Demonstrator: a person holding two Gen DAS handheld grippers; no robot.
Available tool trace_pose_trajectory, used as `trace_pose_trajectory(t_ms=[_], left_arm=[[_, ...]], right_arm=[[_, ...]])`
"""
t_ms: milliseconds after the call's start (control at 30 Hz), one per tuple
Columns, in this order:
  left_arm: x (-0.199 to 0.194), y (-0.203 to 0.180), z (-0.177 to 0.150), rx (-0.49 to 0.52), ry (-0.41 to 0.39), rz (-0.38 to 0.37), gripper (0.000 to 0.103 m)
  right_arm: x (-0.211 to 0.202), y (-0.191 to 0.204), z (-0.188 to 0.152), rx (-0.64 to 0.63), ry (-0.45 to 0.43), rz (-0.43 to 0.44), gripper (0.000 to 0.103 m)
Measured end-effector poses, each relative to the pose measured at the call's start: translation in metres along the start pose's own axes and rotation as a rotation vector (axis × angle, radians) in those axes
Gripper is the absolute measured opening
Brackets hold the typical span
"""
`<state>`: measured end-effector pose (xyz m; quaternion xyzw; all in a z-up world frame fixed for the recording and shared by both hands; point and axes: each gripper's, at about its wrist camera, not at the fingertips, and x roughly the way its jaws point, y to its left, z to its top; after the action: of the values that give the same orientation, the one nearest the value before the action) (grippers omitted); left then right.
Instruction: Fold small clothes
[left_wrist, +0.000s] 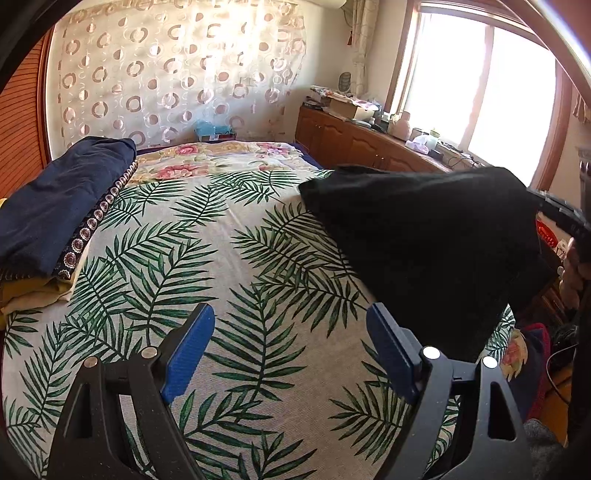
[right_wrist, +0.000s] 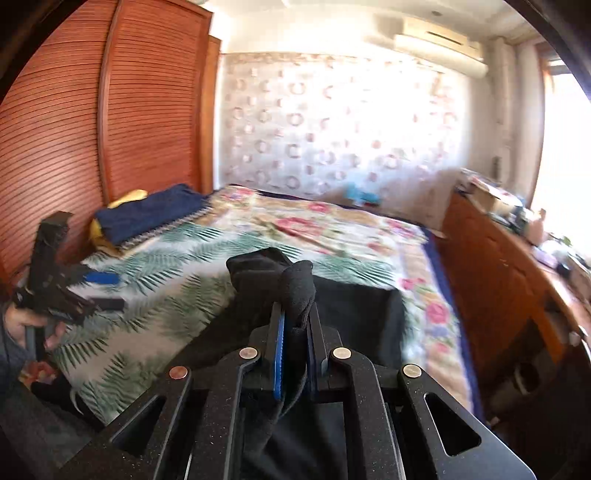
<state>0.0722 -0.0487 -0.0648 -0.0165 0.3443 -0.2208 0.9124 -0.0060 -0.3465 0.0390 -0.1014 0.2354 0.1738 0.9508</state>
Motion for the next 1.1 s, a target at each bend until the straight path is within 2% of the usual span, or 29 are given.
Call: trace_pose_trajectory(t_ms=[167, 267, 300, 333, 400, 467, 567, 667, 933, 1100], left_arm=[[0.004, -0.007, 0.01, 0.019, -0.014, -0.002, 0.085], [0.005, -0.012, 0.018, 0.033, -0.03, 0.0, 0.085], [0.006, -0.014, 0.021, 0.037, -0.035, 0.0, 0.085], [0.006, -0.016, 0.024, 0.042, -0.038, -0.002, 0.085], [0.009, -0.021, 0.032, 0.054, -0.041, -0.005, 0.085], [0.014, -0.026, 0.04, 0.067, -0.043, -0.011, 0.085], [0.024, -0.035, 0.051, 0.09, -0.038, -0.029, 0.085], [0.037, -0.043, 0.061, 0.119, -0.033, -0.036, 0.085], [0.07, -0.049, 0.078, 0.136, -0.003, -0.025, 0.085], [0.086, -0.042, 0.083, 0.127, 0.027, -0.024, 0.085]], right_arm=[[0.025, -0.024, -0.056, 0.064, 0.171, -0.064, 0.01], [0.038, -0.034, -0.073, 0.114, 0.221, -0.061, 0.011], [0.039, -0.037, -0.073, 0.127, 0.226, -0.066, 0.017], [0.038, -0.039, -0.072, 0.135, 0.224, -0.074, 0.02], [0.034, -0.037, -0.061, 0.138, 0.202, -0.089, 0.038], [0.027, -0.037, -0.05, 0.138, 0.163, -0.09, 0.045], [0.024, -0.036, -0.031, 0.124, 0.1, -0.077, 0.045], [0.046, -0.039, -0.013, 0.105, 0.078, -0.021, 0.045], [0.145, -0.047, 0.006, 0.08, 0.226, 0.049, 0.045], [0.17, -0.042, 0.021, 0.056, 0.292, 0.091, 0.045]])
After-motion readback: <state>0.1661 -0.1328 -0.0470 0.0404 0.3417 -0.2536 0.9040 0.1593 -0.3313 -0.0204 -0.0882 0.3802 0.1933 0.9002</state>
